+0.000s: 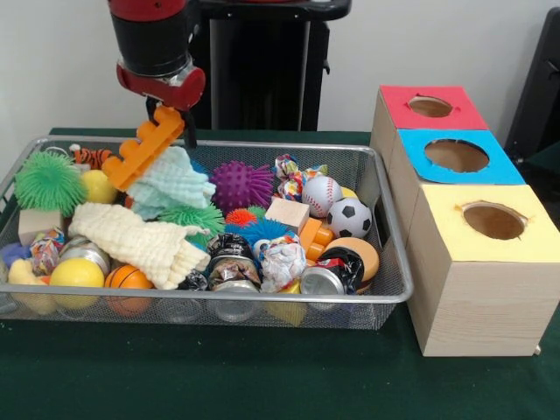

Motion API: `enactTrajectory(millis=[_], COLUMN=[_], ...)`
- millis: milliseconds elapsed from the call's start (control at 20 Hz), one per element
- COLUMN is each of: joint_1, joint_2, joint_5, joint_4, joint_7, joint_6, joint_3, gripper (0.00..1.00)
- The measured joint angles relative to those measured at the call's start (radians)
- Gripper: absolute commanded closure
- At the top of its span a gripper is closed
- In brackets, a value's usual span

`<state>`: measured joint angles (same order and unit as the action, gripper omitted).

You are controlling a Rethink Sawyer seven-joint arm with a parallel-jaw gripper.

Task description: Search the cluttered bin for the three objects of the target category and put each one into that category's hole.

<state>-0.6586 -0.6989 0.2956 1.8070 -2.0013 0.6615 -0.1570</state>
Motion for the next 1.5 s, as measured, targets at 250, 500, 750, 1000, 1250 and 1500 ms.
enactTrajectory(millis=[250, 500, 750, 1000, 1250, 1500], joint_1=[0.036, 0.057, 0.040, 0.001, 0.025, 0.074], joint_2=[-0.011, -0.013, -0.010, 0.031, 0.078, 0.084], joint_5=[-0.023, -0.029, -0.022, 0.021, 0.070, 0.075], joint_4=[0.000, 0.000, 0.000, -0.018, -0.049, -0.061], joint_7=[0.000, 0.000, 0.000, 0.000, 0.000, 0.000], joint_6=[0.049, 0.058, 0.014, -0.147, -0.262, -0.252], joint_3=[0.012, 0.025, 0.027, 0.026, 0.057, 0.067], gripper=[0.00, 0.00, 0.00, 0.00, 0.00, 0.00])
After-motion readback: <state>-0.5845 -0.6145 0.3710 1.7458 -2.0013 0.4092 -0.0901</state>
